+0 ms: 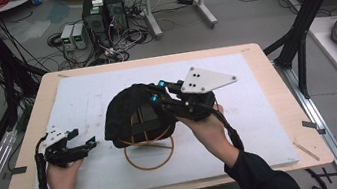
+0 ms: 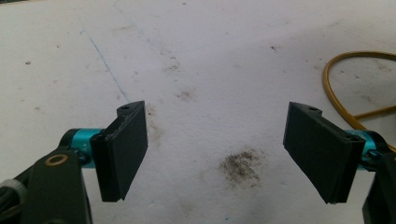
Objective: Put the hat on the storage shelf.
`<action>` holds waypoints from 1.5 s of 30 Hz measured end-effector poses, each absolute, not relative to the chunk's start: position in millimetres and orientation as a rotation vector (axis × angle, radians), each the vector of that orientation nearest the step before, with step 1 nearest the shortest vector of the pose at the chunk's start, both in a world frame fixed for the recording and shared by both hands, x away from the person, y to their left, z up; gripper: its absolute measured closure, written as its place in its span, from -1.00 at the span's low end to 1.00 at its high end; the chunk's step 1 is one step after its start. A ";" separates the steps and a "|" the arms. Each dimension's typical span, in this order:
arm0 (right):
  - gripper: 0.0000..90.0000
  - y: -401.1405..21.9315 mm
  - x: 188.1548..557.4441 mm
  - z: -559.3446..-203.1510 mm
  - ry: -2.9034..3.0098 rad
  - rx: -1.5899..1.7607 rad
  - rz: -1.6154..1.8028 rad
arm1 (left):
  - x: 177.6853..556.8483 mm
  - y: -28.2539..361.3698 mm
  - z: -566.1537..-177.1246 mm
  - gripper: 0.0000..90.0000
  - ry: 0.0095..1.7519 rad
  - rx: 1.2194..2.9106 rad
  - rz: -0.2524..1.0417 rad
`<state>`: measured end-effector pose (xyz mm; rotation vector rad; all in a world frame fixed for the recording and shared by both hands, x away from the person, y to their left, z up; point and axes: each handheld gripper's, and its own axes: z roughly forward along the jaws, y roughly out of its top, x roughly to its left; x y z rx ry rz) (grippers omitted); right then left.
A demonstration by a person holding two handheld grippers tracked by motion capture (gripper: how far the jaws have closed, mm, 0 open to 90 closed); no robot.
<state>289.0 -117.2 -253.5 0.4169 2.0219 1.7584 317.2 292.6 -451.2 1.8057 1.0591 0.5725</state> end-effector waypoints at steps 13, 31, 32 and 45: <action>0.24 -191.8 300.1 -281.6 1.957 0.608 1.724 | 316.9 293.2 -450.4 -0.51 1.056 1.795 0.579; -0.31 -301.1 332.8 -367.9 1.875 1.009 1.557 | 319.8 294.6 -443.1 -0.56 1.027 1.771 0.624; -0.32 -305.9 333.6 -373.0 1.867 1.036 1.544 | 319.5 294.6 -442.9 -0.56 1.027 1.775 0.631; -0.42 -342.3 340.4 -414.1 1.840 1.215 1.389 | 318.3 295.1 -442.5 -0.58 1.031 1.772 0.628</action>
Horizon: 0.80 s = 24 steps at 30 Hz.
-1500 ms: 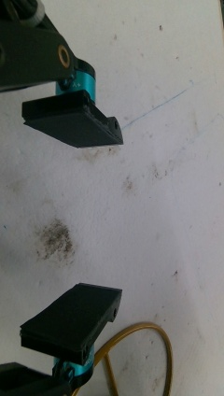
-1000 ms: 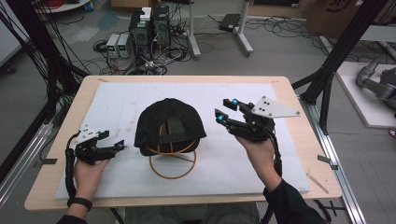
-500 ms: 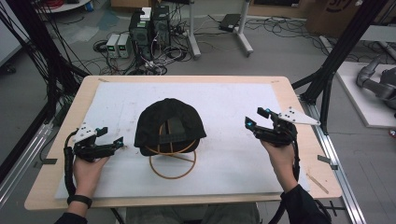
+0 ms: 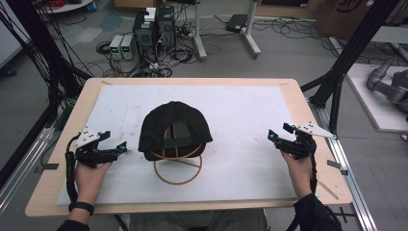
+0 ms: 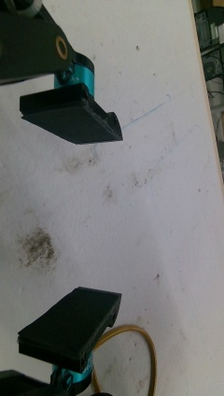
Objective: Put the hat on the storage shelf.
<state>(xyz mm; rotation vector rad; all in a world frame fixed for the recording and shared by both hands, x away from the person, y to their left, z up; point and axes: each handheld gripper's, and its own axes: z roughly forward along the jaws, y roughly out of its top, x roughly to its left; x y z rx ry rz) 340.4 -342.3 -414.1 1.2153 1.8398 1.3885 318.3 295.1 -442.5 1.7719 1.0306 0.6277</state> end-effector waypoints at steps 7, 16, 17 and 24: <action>-0.43 -344.8 341.4 -418.0 1.856 1.233 1.356 | 318.5 295.0 -442.9 -0.58 1.033 1.783 0.629; -0.47 -345.7 341.7 -419.7 1.851 1.252 1.368 | 318.3 294.8 -443.4 -0.58 1.036 1.784 0.631; -0.48 -346.2 342.4 -420.0 1.847 1.257 1.375 | 318.3 295.1 -443.3 -0.58 1.035 1.785 0.633; -0.49 -346.6 342.1 -419.9 1.844 1.262 1.375 | 318.8 295.2 -443.7 -0.58 1.036 1.786 0.635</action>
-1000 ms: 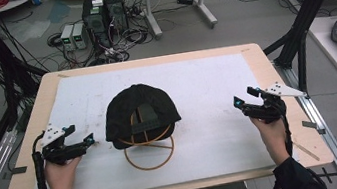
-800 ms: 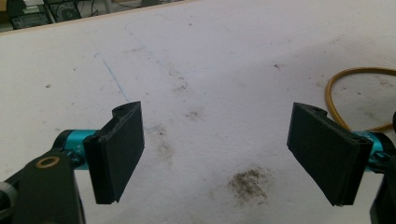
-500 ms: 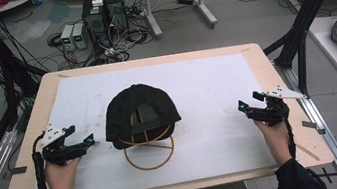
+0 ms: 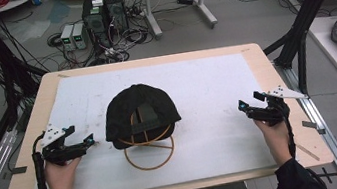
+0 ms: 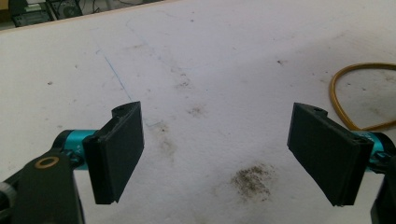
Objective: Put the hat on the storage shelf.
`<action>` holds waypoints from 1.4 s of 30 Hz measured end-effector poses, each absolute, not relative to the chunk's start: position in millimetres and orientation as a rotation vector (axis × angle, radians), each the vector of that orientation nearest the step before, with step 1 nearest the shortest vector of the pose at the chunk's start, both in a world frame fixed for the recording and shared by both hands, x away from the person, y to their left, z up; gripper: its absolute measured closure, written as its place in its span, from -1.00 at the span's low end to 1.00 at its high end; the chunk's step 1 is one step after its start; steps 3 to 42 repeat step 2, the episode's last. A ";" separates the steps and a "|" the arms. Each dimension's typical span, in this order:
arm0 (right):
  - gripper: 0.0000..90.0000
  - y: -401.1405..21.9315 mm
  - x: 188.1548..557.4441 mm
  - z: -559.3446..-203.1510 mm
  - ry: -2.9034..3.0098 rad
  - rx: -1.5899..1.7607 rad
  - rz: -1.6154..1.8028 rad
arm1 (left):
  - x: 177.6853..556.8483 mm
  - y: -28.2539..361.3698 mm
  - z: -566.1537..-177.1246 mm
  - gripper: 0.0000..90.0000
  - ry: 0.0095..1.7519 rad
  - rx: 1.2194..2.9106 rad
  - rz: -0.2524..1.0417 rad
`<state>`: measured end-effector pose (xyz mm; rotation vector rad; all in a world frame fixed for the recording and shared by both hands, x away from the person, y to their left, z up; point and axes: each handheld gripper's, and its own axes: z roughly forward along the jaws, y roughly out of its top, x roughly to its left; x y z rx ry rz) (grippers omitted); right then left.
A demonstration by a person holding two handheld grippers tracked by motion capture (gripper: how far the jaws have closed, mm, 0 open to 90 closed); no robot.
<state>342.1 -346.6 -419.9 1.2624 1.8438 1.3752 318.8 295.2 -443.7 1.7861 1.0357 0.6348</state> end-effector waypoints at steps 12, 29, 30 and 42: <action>-0.51 -346.8 342.9 -420.4 1.840 1.261 1.387 | 319.0 295.2 -443.8 -0.58 1.035 1.786 0.634; -0.51 -346.8 342.9 -420.4 1.840 1.261 1.387 | 319.0 295.2 -443.8 -0.58 1.035 1.786 0.634; -0.51 -346.8 342.9 -420.4 1.840 1.261 1.387 | 319.0 295.2 -443.8 -0.58 1.035 1.786 0.634; -0.51 -346.8 342.9 -420.4 1.840 1.261 1.387 | 319.0 295.2 -443.8 -0.58 1.035 1.786 0.634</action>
